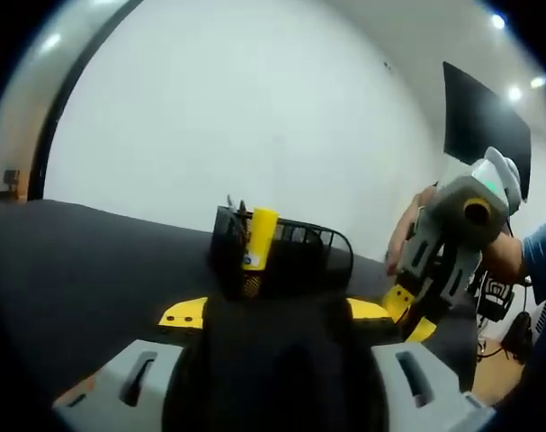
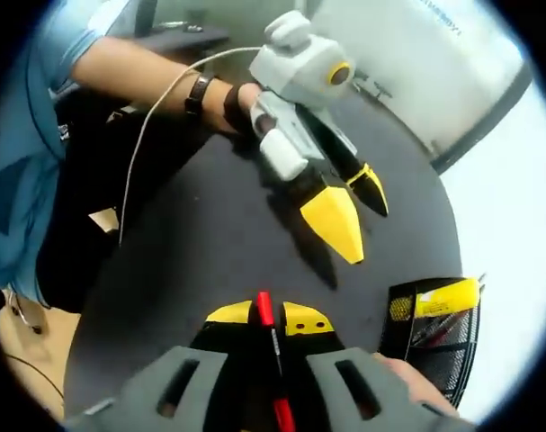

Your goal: Pick up pens and glue sticks and place them into the holder.

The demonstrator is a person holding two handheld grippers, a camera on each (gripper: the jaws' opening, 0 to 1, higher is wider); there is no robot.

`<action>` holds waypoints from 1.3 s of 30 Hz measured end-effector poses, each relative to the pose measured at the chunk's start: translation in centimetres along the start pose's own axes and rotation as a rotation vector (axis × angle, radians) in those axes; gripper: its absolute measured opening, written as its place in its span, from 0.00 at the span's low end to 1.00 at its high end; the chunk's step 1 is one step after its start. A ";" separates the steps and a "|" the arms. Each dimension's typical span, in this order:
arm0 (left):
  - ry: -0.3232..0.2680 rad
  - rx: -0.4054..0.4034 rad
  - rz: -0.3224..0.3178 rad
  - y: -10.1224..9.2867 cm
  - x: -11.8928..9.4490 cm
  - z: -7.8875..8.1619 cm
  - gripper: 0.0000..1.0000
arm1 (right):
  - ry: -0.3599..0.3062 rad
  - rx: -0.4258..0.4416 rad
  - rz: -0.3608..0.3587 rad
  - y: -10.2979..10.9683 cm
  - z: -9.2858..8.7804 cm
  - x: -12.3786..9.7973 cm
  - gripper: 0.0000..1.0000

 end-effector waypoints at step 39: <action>0.018 0.004 0.012 1.4 0.3 0.0 0.51 | -0.234 0.279 -0.254 -5.2 -4.7 -9.9 0.02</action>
Point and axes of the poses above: the point that each gripper's makers call its tool centre point, and the gripper's own axes: x roughly forward along the fingers, y roughly to its left, z roughly out of its top, the point moved 5 cm from there along -x, roughly backward along the fingers, and after that the axes turned 11 degrees about y, right-handed, at the moved point
